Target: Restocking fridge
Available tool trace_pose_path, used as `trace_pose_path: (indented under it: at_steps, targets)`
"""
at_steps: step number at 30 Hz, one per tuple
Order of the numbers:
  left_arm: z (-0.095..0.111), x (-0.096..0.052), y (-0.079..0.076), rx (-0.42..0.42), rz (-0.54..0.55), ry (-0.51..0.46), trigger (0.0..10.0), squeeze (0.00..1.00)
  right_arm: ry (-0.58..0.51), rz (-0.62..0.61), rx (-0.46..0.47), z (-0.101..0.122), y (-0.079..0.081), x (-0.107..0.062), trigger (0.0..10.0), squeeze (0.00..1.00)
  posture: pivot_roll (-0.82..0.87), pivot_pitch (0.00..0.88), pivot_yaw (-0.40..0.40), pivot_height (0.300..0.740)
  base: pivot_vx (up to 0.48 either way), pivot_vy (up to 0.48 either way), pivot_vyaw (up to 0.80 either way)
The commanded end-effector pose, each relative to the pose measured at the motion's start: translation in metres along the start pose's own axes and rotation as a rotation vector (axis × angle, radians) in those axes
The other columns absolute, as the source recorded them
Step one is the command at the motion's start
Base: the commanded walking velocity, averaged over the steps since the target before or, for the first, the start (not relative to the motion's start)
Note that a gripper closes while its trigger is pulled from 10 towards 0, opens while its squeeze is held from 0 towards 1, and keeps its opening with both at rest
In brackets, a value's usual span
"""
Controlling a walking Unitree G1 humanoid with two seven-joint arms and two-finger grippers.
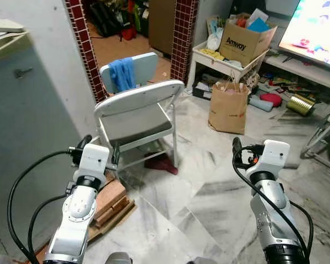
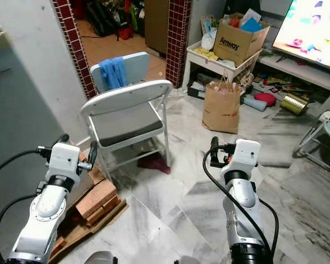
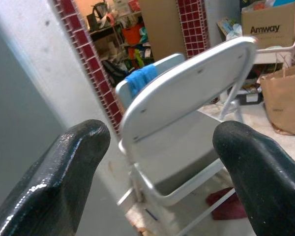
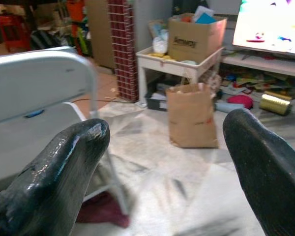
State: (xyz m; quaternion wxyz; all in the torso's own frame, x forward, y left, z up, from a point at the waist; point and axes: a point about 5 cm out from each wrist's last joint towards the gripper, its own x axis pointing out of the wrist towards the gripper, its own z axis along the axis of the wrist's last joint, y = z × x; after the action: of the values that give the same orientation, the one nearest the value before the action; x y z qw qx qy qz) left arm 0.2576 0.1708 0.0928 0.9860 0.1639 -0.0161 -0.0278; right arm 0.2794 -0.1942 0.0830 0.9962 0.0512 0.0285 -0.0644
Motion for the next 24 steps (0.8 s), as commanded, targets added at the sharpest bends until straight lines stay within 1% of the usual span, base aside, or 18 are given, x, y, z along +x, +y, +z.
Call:
trace_pose_path:
  at_steps: [1, 5, 11, 15, 18, 21, 24]
  targets:
    - [-0.004, -0.002, 0.004, 0.004, 0.014, 0.020, 10.0, 0.00, -0.010, 0.017, 0.005, 0.002, 0.006, 0.001, 10.0, 0.00, 0.09, 0.040, -0.034, 0.740, 0.000, 0.480, 0.00]
    - [-0.003, -0.003, 0.004, 0.000, 0.017, 0.012, 10.0, 0.00, -0.009, 0.019, 0.006, 0.002, 0.006, 0.002, 10.0, 0.00, 0.09, 0.038, -0.038, 0.740, 0.000, 0.439, 0.00]
    - [-0.003, -0.004, 0.004, 0.020, 0.033, 0.005, 10.0, 0.00, -0.003, 0.018, -0.002, 0.002, 0.006, 0.004, 10.0, 0.00, 0.10, 0.034, -0.050, 0.740, 0.000, 0.000, 0.00]
    - [-0.006, -0.009, 0.005, 0.008, 0.044, 0.014, 10.0, 0.00, 0.017, 0.019, -0.020, -0.001, 0.006, 0.001, 10.0, 0.00, 0.11, 0.030, -0.058, 0.740, 0.000, 0.000, 0.00]
    - [-0.008, -0.012, 0.003, 0.009, 0.045, 0.019, 10.0, 0.00, 0.023, 0.038, -0.046, -0.003, 0.009, 0.000, 10.0, 0.00, 0.11, 0.028, -0.058, 0.740, 0.000, 0.000, 0.00]
    - [-0.007, -0.012, 0.002, 0.008, 0.042, 0.019, 10.0, 0.00, 0.024, 0.041, -0.060, -0.004, 0.013, 0.001, 10.0, 0.00, 0.11, 0.025, -0.056, 0.740, 0.000, 0.000, 0.00]
    - [-0.007, -0.011, 0.002, 0.009, 0.040, 0.017, 10.0, 0.00, 0.029, 0.033, -0.049, -0.004, 0.015, 0.002, 10.0, 0.00, 0.11, 0.025, -0.055, 0.740, 0.000, 0.000, 0.00]
